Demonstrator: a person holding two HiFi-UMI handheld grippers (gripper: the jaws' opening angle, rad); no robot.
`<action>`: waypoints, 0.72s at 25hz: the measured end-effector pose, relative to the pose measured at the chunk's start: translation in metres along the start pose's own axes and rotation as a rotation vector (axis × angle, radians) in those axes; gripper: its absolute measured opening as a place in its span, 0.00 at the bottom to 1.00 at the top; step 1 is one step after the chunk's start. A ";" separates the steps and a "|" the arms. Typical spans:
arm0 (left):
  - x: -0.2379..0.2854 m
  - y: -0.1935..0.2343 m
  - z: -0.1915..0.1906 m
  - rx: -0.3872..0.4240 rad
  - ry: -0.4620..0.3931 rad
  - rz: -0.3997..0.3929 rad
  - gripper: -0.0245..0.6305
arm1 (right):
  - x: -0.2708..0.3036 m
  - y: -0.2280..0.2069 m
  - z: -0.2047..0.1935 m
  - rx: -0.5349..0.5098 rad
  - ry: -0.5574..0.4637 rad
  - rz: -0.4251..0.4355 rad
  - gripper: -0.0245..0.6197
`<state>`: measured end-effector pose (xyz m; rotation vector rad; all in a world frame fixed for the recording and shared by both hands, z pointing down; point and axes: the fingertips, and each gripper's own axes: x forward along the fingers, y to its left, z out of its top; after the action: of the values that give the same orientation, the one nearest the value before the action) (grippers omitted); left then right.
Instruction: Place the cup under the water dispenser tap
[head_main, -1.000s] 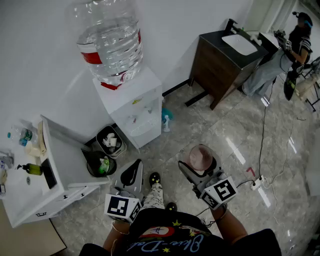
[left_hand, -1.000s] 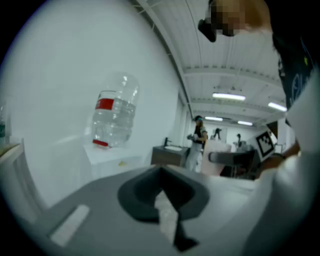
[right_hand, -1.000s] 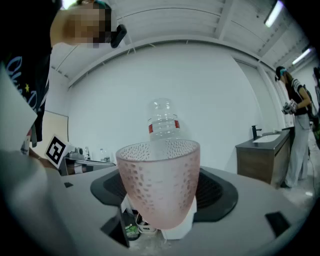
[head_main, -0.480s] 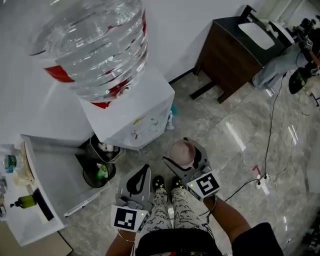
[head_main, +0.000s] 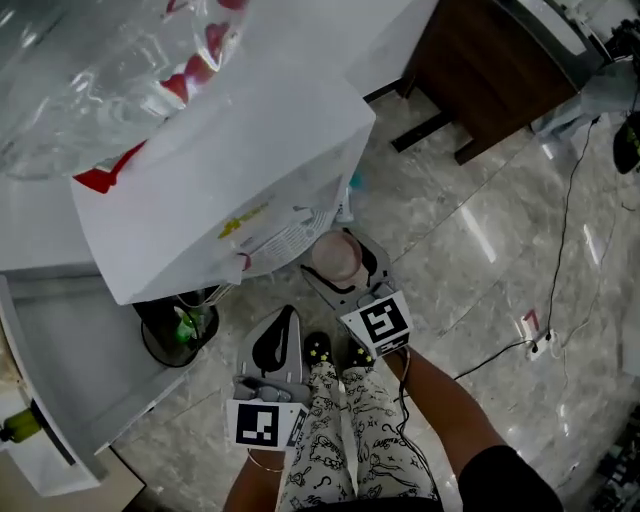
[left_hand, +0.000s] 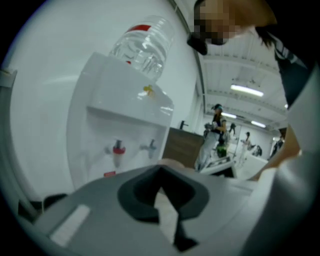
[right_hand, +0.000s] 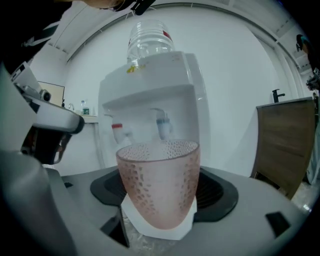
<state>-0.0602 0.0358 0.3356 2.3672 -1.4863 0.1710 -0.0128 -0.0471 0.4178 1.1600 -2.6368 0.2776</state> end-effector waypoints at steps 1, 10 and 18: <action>0.003 0.001 -0.007 -0.003 0.007 0.000 0.03 | 0.009 -0.005 -0.009 0.002 -0.005 -0.009 0.61; 0.006 0.017 -0.052 -0.042 0.062 -0.017 0.03 | 0.062 -0.014 -0.046 -0.011 -0.070 -0.022 0.61; 0.003 0.022 -0.065 -0.104 0.071 -0.035 0.03 | 0.093 -0.012 -0.059 0.033 -0.063 -0.017 0.61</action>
<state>-0.0733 0.0468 0.4023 2.2793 -1.3856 0.1638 -0.0563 -0.1037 0.5027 1.2211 -2.6846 0.2872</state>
